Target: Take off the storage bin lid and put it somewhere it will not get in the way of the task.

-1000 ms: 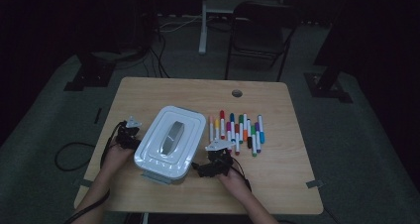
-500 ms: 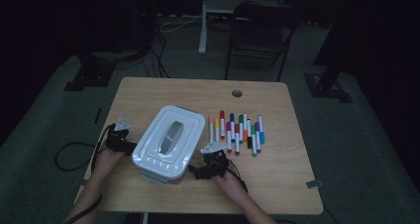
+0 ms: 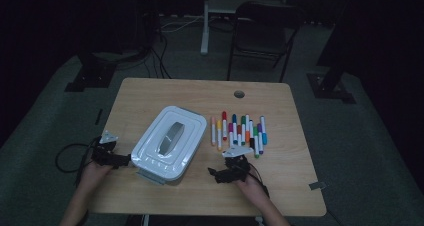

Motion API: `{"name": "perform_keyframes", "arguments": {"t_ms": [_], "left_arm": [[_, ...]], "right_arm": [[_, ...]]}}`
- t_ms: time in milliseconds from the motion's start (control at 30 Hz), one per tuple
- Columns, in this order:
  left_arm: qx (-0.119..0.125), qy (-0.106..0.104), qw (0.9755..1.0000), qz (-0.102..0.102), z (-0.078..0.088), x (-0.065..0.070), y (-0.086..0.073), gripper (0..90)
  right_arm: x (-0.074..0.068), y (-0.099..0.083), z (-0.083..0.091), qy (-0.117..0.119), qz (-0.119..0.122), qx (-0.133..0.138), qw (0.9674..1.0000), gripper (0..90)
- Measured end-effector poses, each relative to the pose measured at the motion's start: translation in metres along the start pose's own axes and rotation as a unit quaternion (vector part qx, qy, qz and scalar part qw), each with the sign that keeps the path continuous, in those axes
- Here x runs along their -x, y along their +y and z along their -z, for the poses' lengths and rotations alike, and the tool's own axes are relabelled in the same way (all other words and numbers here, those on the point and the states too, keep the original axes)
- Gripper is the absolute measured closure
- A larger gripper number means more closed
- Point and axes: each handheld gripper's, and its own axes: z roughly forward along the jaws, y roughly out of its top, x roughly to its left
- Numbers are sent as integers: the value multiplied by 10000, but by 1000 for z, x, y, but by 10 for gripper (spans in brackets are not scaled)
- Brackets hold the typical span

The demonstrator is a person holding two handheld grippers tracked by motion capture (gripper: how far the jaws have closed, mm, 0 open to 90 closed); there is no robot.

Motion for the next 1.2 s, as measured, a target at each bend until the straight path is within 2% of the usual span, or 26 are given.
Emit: {"name": "perform_keyframes", "arguments": {"t_ms": [67,100,167,267,300,367,400,533,667,733,900,967,1033,1100,1200], "left_arm": [[-12,-38,10000,51,7,1,-4,14],[-12,-38,10000,51,7,1,-4,14],[49,-61,10000,54,18,4,-7,14],[27,-39,10000,30,29,6,-6,14],[27,-39,10000,30,29,6,-6,14],[160,-7,9999,-23,46,9,-2,15],[276,90,9996,-59,51,11,0,15],[472,60,9988,-118,69,16,9,15],[538,-10,9983,-220,80,24,20,15],[562,-56,9980,-272,84,28,24,15],[828,-286,9955,-369,90,43,39,15],[883,-269,9948,-425,91,49,45,15],[948,-372,9938,-446,94,52,50,15],[930,-306,9936,-565,96,57,55,15],[978,-375,9925,-637,99,63,60,15]], "right_arm": [[10,-9,13,-148,-28,-60,9999,122],[10,-9,13,-148,-28,-60,9999,122],[23,-20,28,-377,-133,-55,9992,122],[35,-28,40,-547,-276,-60,9981,122],[35,-28,40,-547,-276,-60,9981,122],[50,-40,54,-775,-452,-92,9959,122],[53,-44,57,-839,-519,-91,9951,122],[65,-57,69,-1038,-657,-163,9923,122],[76,-70,75,-1201,-809,-250,9891,122],[79,-72,76,-1270,-809,-279,9882,122],[93,-82,79,-1539,-899,-406,9832,123],[99,-86,80,-1670,-943,-506,9801,123],[104,-90,80,-1706,-1009,-565,9785,123],[107,-93,79,-1685,-1021,-513,9791,124],[109,-95,80,-1712,-1098,-452,9781,124]]}}
